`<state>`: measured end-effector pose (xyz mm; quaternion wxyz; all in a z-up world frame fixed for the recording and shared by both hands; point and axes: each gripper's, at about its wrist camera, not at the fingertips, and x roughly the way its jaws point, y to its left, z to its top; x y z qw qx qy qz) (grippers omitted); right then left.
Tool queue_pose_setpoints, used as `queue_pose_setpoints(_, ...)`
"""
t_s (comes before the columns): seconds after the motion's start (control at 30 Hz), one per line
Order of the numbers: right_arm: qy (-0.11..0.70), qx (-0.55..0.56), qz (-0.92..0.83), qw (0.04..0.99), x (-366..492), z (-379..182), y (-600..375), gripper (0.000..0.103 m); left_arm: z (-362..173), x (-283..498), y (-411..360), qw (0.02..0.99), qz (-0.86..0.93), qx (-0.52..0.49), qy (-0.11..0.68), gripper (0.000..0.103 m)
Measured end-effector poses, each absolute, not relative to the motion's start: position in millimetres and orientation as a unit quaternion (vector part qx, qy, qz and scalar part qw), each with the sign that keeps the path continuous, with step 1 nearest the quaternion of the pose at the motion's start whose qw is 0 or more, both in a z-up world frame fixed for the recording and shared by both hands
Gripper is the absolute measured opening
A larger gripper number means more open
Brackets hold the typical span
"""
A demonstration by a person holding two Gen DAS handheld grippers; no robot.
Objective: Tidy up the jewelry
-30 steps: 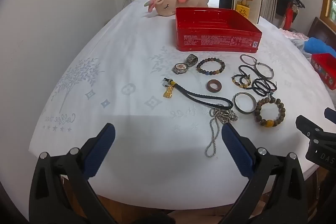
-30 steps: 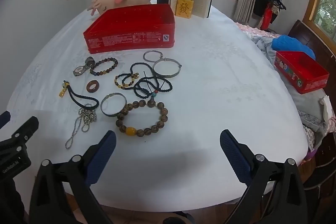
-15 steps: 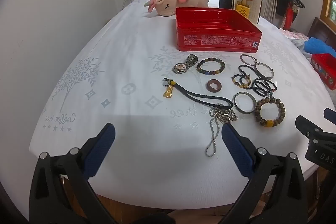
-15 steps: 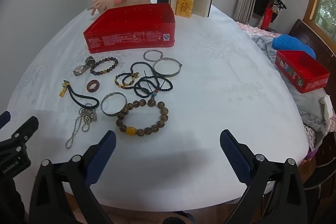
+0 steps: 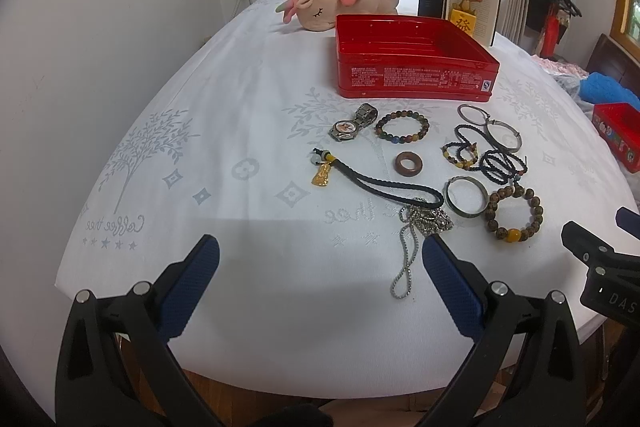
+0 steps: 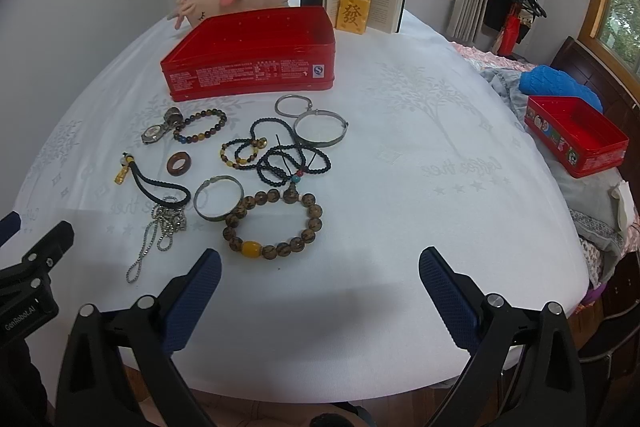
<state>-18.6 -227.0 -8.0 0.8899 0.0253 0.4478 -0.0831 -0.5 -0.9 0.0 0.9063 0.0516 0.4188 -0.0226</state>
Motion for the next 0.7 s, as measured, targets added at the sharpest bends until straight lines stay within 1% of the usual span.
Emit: queue_pose_setpoints(0.7,0.448,0.026,-0.082,0.89,-18.9,-7.9,-225.1,0.099,-0.9,-0.8,0.6,0.907,-0.022,0.051,0.418,0.1)
